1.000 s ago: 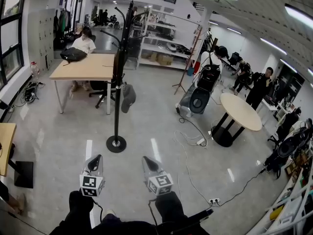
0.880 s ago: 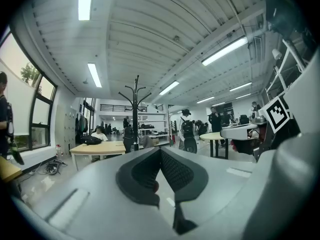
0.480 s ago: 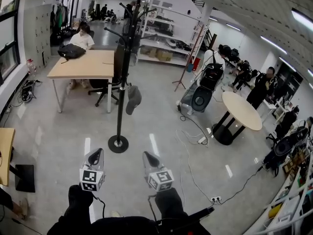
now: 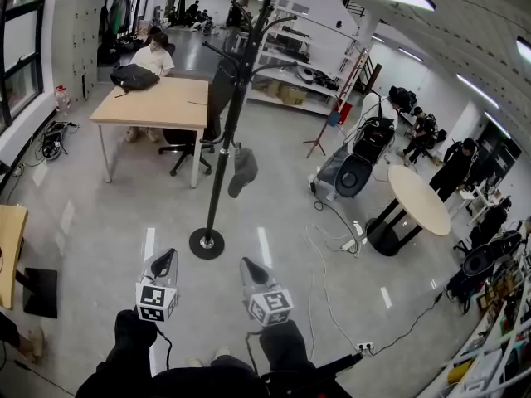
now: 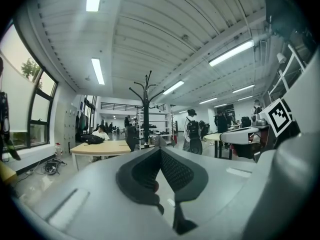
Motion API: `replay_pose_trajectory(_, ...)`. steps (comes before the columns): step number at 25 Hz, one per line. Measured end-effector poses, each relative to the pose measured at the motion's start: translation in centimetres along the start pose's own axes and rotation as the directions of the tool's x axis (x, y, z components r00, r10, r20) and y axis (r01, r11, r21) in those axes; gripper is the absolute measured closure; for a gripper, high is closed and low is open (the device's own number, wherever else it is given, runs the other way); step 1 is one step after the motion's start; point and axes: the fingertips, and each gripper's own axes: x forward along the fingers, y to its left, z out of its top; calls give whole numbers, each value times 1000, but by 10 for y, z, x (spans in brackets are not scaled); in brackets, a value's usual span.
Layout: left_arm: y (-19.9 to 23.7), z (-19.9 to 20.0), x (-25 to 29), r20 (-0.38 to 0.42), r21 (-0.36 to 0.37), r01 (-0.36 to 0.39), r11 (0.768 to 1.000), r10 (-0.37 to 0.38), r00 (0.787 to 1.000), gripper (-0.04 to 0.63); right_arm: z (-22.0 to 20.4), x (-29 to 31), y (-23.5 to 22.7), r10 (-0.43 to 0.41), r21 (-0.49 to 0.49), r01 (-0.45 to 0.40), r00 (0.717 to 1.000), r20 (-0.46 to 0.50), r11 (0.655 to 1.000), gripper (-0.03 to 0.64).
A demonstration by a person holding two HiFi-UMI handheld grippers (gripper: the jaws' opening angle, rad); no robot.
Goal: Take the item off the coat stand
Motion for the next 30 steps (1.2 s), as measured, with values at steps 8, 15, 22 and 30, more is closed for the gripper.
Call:
replay_pose_trajectory(8, 23, -14, 28, -27, -4, -22, 1000, 22, 999, 592, -11, 37, -16, 11, 14, -11, 1000, -9, 1000, 614)
replay_pose_trajectory(15, 45, -3, 83, -12, 12, -24, 1000, 25, 1000, 592, -5, 89, -49, 18, 17, -18, 1000, 11, 1000, 614)
replay_pose_trajectory(22, 59, -1, 129, -24, 4, -34, 999, 34, 999, 592, -1, 129, -78, 30, 26, -30, 1000, 3, 999, 614)
replay_pose_trajectory(30, 69, 1, 176, -23, 10, -45, 999, 45, 999, 592, -2, 168, -112, 42, 31, -42, 999, 11, 999, 614)
